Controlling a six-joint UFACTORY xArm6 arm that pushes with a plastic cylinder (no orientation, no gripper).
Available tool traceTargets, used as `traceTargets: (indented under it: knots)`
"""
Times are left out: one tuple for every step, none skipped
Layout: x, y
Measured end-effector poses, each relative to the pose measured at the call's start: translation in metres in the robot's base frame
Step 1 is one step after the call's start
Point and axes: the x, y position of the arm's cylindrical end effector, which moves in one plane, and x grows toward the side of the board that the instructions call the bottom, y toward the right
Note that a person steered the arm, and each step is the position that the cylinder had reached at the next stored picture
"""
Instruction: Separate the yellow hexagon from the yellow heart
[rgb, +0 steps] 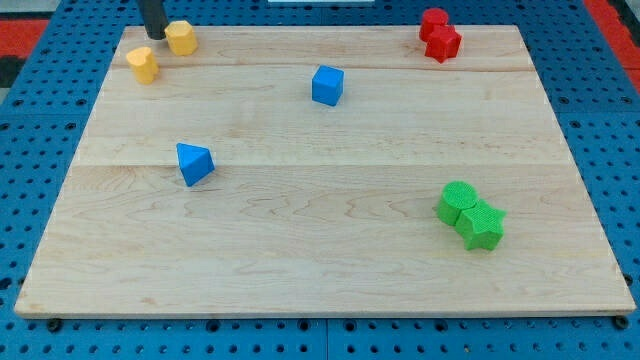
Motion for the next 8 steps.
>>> traceTargets:
  knots:
    - [-0.009, 0.023]
    - [0.000, 0.029]
    - [0.019, 0.007]
    - [0.030, 0.013]
    - [0.004, 0.067]
    - [-0.012, 0.102]
    - [-0.009, 0.137]
    - [-0.006, 0.156]
